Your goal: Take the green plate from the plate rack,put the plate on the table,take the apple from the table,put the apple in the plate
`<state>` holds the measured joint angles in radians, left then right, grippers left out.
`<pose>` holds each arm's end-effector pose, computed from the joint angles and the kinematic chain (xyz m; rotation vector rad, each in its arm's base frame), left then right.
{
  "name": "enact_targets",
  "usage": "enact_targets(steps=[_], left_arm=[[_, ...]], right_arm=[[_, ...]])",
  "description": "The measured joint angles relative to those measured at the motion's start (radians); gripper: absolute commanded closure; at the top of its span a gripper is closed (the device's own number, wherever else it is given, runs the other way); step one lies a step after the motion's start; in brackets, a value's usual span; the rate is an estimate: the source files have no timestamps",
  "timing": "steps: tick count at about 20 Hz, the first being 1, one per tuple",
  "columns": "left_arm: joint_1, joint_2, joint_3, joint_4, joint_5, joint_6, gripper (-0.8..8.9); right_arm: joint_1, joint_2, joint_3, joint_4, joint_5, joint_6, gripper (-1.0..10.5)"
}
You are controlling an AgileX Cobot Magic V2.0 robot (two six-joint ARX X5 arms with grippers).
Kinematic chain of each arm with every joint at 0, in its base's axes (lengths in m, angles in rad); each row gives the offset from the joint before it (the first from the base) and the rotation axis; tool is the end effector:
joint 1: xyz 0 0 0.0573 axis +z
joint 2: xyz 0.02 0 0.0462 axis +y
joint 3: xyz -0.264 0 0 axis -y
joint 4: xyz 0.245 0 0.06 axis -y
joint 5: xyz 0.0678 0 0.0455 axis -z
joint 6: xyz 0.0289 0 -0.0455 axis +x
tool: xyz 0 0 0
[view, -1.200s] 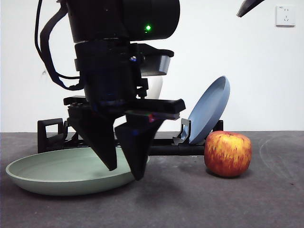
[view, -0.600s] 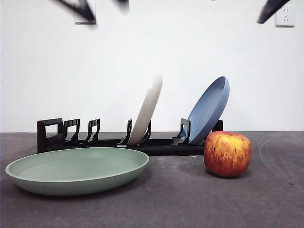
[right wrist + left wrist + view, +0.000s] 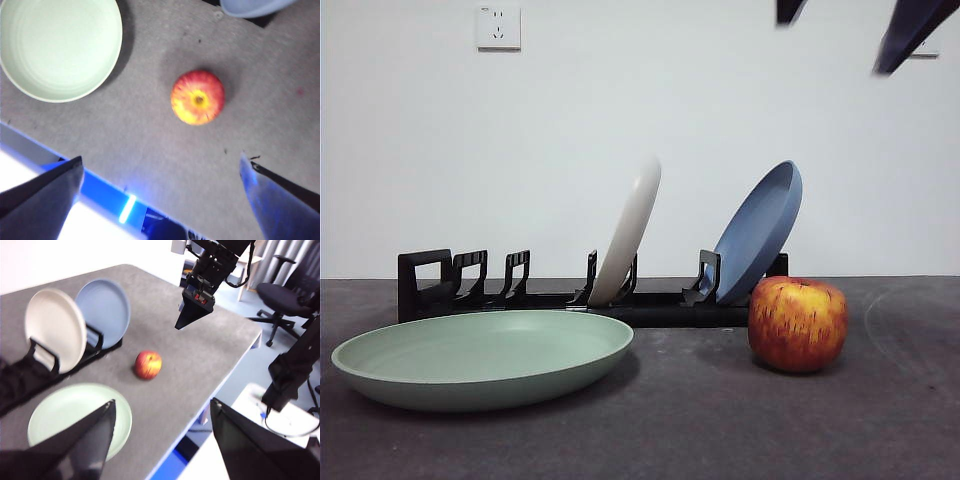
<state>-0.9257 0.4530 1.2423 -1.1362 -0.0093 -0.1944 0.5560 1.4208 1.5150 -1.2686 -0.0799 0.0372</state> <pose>0.0023 -0.0027 0.4023 -0.0173 0.4067 -0.8705 0.2163 0.1371 0.3582 -0.2493 1.1681 0.5380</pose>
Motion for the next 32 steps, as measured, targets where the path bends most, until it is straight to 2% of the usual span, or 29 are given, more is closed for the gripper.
enact_targets(steps=[5,10,14,24,25,26,27,29,32], left_arm=[[0.000,-0.053,0.000,-0.103,-0.002,-0.028,4.95],[0.000,-0.054,0.000,-0.126,-0.002,-0.042,4.95],[0.000,-0.053,0.000,-0.132,-0.003,-0.043,4.95],[0.000,-0.052,0.000,-0.186,-0.020,-0.062,4.95],[0.000,-0.052,0.000,-0.186,-0.023,-0.062,4.95],[0.000,-0.052,0.000,-0.186,-0.034,-0.066,4.95],[0.000,-0.052,0.000,-0.186,-0.039,-0.070,4.95],[0.000,-0.052,0.000,-0.186,-0.040,-0.079,4.95],[0.000,-0.052,0.000,-0.186,-0.040,-0.080,4.96]], right_arm=[[0.012,0.001,-0.170,0.204,0.023,0.010,3.5],[0.012,0.023,-0.298,0.396,0.093,0.026,3.5],[0.006,0.071,-0.332,0.436,0.131,0.030,3.5],[-0.006,0.286,-0.334,0.515,0.132,0.031,3.5],[-0.008,0.293,-0.334,0.514,0.132,0.031,3.8],[-0.012,0.294,-0.334,0.513,0.132,0.031,4.9],[-0.013,0.294,-0.334,0.513,0.132,0.031,6.1],[-0.014,0.294,-0.334,0.502,0.133,0.033,9.4],[-0.014,0.294,-0.330,0.486,0.136,0.034,9.5]])
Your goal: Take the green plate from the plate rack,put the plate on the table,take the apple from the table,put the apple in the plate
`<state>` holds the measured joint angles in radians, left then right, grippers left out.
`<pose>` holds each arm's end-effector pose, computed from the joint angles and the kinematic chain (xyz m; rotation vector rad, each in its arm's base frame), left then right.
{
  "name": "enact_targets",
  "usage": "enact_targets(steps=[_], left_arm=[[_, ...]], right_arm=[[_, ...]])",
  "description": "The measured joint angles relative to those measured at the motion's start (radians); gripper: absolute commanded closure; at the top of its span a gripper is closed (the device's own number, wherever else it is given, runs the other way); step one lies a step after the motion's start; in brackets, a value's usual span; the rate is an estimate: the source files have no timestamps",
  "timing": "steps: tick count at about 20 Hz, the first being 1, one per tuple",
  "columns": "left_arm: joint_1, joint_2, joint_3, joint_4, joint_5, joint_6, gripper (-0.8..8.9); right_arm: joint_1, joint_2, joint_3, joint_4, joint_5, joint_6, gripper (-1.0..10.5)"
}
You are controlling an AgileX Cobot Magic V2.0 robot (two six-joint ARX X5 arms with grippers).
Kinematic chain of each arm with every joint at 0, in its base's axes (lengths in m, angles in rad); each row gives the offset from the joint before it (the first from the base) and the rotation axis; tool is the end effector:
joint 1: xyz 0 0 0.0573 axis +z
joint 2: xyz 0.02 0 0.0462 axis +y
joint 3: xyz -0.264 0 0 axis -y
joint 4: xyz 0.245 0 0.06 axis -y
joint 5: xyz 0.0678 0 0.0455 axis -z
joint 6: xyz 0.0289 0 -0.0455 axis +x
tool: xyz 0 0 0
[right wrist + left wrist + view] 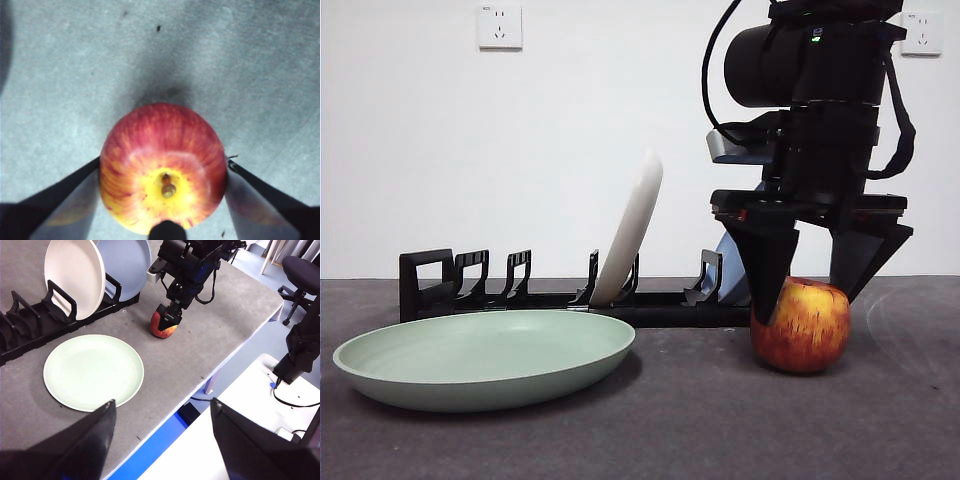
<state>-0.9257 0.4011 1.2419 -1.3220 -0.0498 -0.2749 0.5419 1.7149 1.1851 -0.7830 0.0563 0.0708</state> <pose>-0.0101 0.0158 0.3844 -0.0206 0.5509 -0.7883 0.2787 0.1659 0.1993 -0.3302 1.2764 0.3674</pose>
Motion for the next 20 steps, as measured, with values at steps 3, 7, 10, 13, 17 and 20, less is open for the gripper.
enact_targets(steps=[3,7,10,13,17,20], left_arm=[[0.000,0.000,0.000,0.005,-0.020,0.000,4.96],[0.000,0.023,0.000,0.012,-0.052,-0.001,4.98],[0.000,0.062,0.000,0.044,-0.052,-0.001,4.98],[0.000,0.119,0.000,0.056,-0.052,-0.001,4.98],[0.000,0.185,0.000,0.056,-0.052,0.000,4.98],[0.000,0.220,0.000,0.057,-0.053,0.000,4.98]], right_arm=[[0.000,-0.002,0.039,-0.109,-0.018,-0.001,9.5],[0.000,-0.070,0.188,-0.217,-0.175,-0.016,9.5],[0.017,-0.129,0.323,-0.216,-0.370,-0.032,9.6],[0.085,-0.130,0.416,-0.184,-0.383,-0.038,9.6],[0.222,-0.090,0.477,-0.051,-0.279,-0.031,9.6],[0.294,-0.018,0.485,-0.002,-0.227,-0.017,9.6]])
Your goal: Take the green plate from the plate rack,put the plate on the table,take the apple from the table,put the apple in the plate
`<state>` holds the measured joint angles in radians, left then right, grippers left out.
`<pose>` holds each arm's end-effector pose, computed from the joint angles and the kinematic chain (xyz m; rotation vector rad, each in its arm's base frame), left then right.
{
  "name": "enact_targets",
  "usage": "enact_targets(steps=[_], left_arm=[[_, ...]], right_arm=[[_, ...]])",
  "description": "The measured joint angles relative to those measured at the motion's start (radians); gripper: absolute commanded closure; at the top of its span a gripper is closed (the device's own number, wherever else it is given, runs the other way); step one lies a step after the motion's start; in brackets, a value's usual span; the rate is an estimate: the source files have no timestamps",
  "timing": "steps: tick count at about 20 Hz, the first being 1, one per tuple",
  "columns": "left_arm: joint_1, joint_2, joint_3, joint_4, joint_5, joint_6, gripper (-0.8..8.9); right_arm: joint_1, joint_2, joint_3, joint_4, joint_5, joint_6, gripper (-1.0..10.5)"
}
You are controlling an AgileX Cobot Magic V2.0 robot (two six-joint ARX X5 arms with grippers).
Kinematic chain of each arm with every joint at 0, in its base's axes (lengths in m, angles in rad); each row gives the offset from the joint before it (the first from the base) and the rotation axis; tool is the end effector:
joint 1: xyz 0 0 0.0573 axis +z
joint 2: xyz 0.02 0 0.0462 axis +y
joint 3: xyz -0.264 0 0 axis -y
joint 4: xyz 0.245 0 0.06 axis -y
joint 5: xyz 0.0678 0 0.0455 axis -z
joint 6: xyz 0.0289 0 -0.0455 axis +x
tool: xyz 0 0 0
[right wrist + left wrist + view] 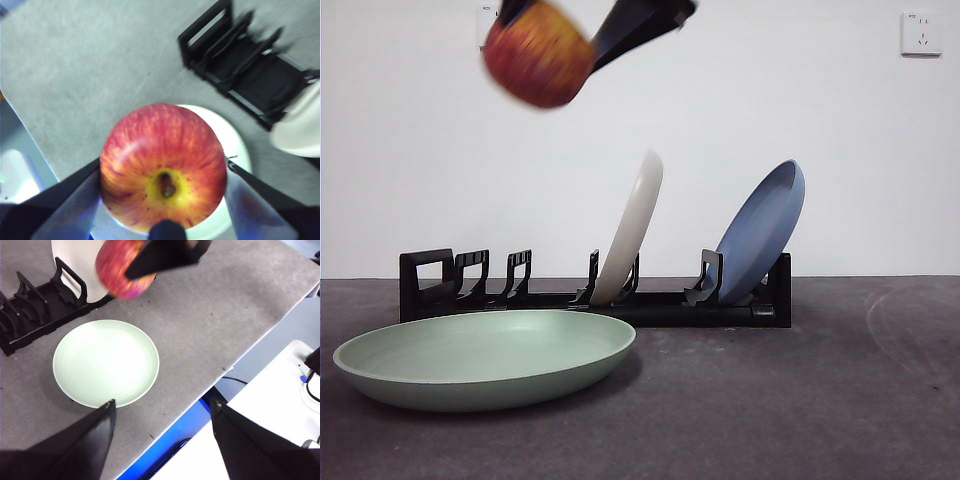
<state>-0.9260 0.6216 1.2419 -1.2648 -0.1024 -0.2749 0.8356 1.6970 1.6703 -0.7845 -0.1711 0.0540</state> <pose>0.0306 -0.0358 0.3905 0.0733 0.6771 -0.7044 0.2419 0.2748 0.3490 -0.2287 0.8230 0.9260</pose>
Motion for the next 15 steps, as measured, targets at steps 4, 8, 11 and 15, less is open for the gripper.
enact_targets(steps=[4,8,11,15], left_arm=[[0.000,0.006,0.000,0.024,0.000,0.000,4.98],[0.000,0.006,0.000,0.024,0.000,0.000,4.98],[0.000,0.006,0.000,0.024,0.000,0.000,4.98],[0.000,0.006,0.000,0.024,0.000,0.000,4.98]], right_arm=[[0.026,0.126,0.000,0.026,0.021,0.022,9.6],[0.028,0.227,0.000,0.055,0.034,0.037,9.6],[0.027,0.274,0.000,0.063,0.043,0.040,9.6],[0.027,0.328,0.000,0.068,0.056,0.040,9.6]])
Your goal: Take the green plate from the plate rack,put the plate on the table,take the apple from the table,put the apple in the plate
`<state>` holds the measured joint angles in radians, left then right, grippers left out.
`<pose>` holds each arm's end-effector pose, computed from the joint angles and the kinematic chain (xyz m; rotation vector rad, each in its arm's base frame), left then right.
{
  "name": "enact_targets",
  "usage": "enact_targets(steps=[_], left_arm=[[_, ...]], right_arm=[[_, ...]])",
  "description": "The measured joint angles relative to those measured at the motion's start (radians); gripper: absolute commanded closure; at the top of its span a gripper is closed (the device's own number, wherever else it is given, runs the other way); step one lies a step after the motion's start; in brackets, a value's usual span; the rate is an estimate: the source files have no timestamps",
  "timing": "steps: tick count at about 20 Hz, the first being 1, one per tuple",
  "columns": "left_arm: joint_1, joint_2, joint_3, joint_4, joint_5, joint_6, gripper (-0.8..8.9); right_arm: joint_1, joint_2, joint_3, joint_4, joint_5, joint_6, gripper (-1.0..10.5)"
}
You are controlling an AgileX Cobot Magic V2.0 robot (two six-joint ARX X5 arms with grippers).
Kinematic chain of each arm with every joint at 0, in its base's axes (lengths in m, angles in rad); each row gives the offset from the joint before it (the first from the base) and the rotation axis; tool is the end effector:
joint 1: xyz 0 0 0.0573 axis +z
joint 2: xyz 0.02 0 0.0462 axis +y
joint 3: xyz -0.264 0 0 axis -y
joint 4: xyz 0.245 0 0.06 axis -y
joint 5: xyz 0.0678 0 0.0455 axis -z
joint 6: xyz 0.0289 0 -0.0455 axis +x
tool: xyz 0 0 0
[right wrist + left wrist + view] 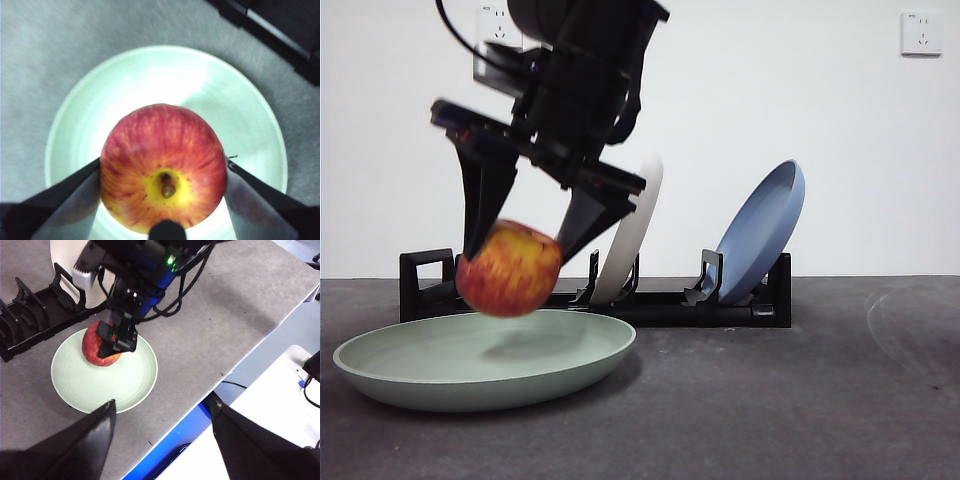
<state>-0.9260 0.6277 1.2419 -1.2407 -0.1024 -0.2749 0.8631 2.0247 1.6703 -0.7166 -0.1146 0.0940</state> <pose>0.0325 -0.0383 0.3922 0.0638 0.6616 -0.7084 0.2787 0.3309 0.2273 -0.3271 1.0713 0.8275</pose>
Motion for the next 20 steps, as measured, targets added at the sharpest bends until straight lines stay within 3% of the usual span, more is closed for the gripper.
enact_targets(steps=[11,15,16,20], left_arm=[[0.000,0.000,0.000,0.000,0.000,0.000,4.98],[0.000,0.000,0.000,0.000,0.000,0.000,4.98],[0.000,0.000,0.000,0.000,0.000,0.000,4.98],[0.000,0.000,0.000,-0.001,0.000,0.000,4.98]], right_arm=[[0.000,0.065,0.000,0.003,0.029,0.000,9.3],[0.000,0.065,0.000,0.003,0.029,0.008,4.0],[0.000,0.065,0.000,0.003,0.029,0.019,3.4],[0.000,0.065,0.000,0.001,0.029,0.041,3.4]])
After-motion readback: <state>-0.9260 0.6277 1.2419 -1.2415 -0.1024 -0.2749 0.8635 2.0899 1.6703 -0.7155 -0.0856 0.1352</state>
